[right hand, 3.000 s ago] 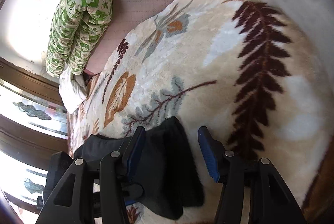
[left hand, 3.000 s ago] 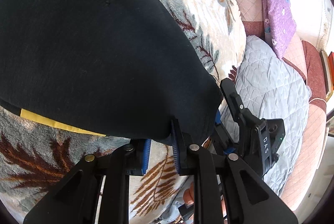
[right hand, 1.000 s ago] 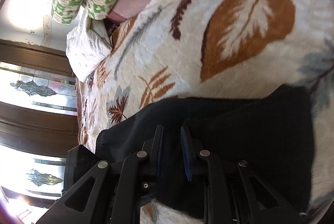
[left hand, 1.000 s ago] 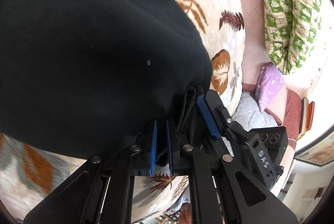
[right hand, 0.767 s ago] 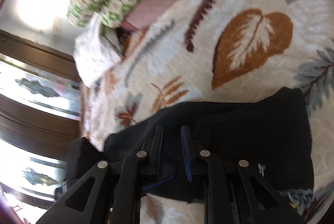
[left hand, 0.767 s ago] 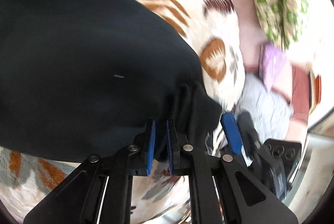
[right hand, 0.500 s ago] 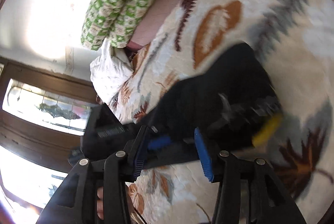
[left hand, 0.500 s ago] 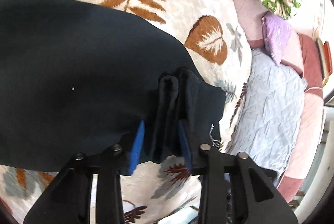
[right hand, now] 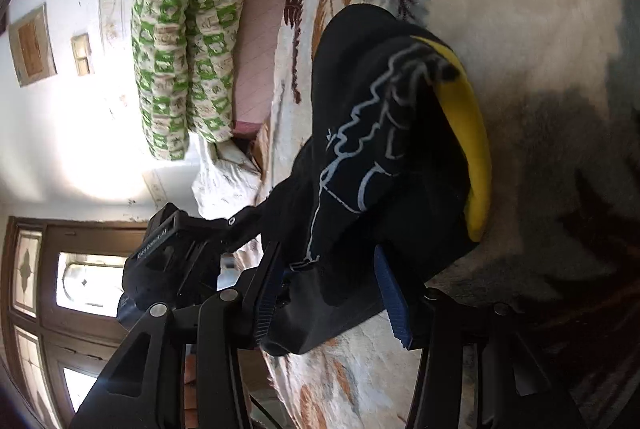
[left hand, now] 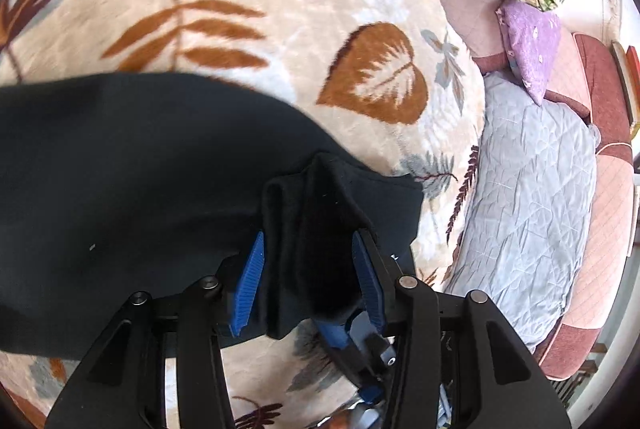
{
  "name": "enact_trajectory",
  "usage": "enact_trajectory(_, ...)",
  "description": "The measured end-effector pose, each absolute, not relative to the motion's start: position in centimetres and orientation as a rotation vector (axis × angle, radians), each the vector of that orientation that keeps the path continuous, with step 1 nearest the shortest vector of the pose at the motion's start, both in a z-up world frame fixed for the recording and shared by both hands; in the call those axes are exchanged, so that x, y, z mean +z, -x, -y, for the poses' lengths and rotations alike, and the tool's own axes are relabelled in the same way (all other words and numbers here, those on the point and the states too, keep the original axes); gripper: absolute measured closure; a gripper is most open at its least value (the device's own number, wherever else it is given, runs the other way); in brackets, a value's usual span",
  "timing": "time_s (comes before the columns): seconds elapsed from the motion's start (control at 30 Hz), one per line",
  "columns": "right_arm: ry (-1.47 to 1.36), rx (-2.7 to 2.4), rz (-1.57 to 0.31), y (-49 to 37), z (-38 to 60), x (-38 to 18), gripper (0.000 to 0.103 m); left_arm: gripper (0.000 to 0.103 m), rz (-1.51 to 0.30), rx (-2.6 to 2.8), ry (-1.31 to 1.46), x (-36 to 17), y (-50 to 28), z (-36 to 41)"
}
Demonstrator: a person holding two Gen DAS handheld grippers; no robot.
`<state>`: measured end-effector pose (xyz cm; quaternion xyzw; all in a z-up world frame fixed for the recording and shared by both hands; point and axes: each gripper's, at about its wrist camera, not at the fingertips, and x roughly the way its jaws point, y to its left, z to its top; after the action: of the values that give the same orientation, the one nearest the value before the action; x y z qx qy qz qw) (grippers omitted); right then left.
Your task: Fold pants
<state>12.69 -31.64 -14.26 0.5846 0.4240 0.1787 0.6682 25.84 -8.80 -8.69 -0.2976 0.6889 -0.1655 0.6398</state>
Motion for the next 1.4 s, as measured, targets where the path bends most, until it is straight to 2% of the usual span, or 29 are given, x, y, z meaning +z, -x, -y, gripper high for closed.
enact_trajectory(0.2,-1.435,0.396,-0.877,-12.3,32.0,-15.1,0.054,0.060,-1.542,-0.444,0.790,-9.0,-25.3,6.9)
enact_trajectory(0.3,-1.523,0.390,-0.827,-11.7,32.5,-15.4,0.054,0.050,-1.496,-0.430,0.747,-8.8,-24.9,6.0)
enact_trajectory(0.5,-1.687,0.308,-0.729,-10.1,34.6,-16.7,0.055,0.050,-1.460,-0.532,0.829,-8.8,-24.6,5.6)
enact_trajectory(0.7,-1.776,0.264,-0.667,-9.8,36.0,-17.3,0.052,0.049,-1.366,-0.584,0.782,-7.7,-24.1,5.7)
enact_trajectory(0.83,-1.815,0.257,-0.670,-9.9,36.1,-17.7,0.052,0.047,-1.408,-0.492,0.597,-8.0,-24.3,7.1)
enact_trajectory(1.1,-1.823,0.244,-0.682,-10.1,36.0,-17.5,0.048,0.048,-1.480,-0.520,0.615,-9.0,-24.8,9.8)
enact_trajectory(1.13,-1.826,0.239,-0.685,-10.1,36.0,-17.6,0.048,0.049,-1.482,-0.528,0.624,-8.9,-24.8,10.3)
enact_trajectory(1.17,-1.833,0.236,-0.685,-10.1,36.0,-17.7,0.048,0.056,-1.485,-0.539,0.611,-8.9,-24.7,10.9)
enact_trajectory(1.2,-1.840,0.232,-0.684,-10.1,36.1,-17.8,0.048,0.082,-1.494,-0.554,0.578,-8.8,-24.6,11.7)
enact_trajectory(1.23,-1.852,0.231,-0.684,-10.1,36.1,-17.9,0.048,0.092,-1.510,-0.572,0.553,-8.8,-24.3,12.2)
enact_trajectory(1.33,-1.851,0.242,-0.695,-9.9,36.5,-17.9,0.053,0.093,-1.470,-0.557,0.463,-8.0,-23.4,13.4)
enact_trajectory(1.37,-1.830,0.235,-0.697,-9.7,36.8,-17.6,0.063,0.093,-1.441,-0.543,0.429,-7.5,-23.2,13.4)
enact_trajectory(1.4,-1.808,0.230,-0.689,-9.5,37.1,-17.3,0.069,0.093,-1.423,-0.527,0.409,-7.1,-23.1,13.4)
